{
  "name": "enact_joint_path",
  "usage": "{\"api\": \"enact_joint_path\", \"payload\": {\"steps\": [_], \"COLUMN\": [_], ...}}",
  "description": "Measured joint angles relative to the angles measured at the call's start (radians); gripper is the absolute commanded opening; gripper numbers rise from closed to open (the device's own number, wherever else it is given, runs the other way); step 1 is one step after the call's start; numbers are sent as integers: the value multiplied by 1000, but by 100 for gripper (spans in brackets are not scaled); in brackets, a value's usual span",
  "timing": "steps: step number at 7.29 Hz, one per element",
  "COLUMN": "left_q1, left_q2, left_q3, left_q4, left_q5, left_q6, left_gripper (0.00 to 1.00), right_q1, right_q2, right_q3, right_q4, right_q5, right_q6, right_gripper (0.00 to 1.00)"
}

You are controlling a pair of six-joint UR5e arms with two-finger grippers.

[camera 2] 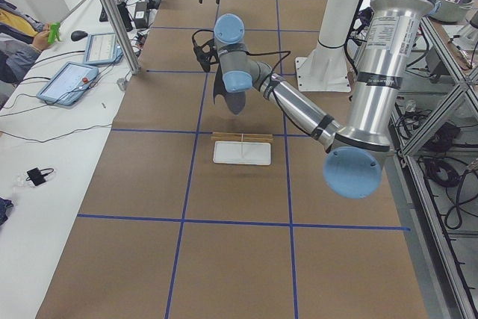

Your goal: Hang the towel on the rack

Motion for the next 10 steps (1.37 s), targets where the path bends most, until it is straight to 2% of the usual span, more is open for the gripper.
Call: {"api": "enact_joint_path", "payload": {"steps": [3, 6, 8, 9, 10], "left_q1": [-102, -132, -156, -159, -159], "left_q2": [149, 224, 237, 238, 238], "left_q3": [195, 394, 451, 465, 475], "left_q4": [-220, -410, -454, -458, -461], "left_q5": [-79, -86, -87, -86, -83], "left_q6": [177, 312, 348, 354, 357], "left_gripper": [0, 0, 2, 99, 98], "right_q1": [17, 37, 45, 48, 52], "right_q2": [-44, -48, -51, -55, -61], "right_q3": [4, 1, 0, 0, 0], "right_q4": [1, -1, -2, -1, -1], "right_q5": [16, 18, 19, 20, 21], "right_q6": [-87, -129, -143, -151, -162], "right_gripper": [100, 100, 100, 100, 100]}}
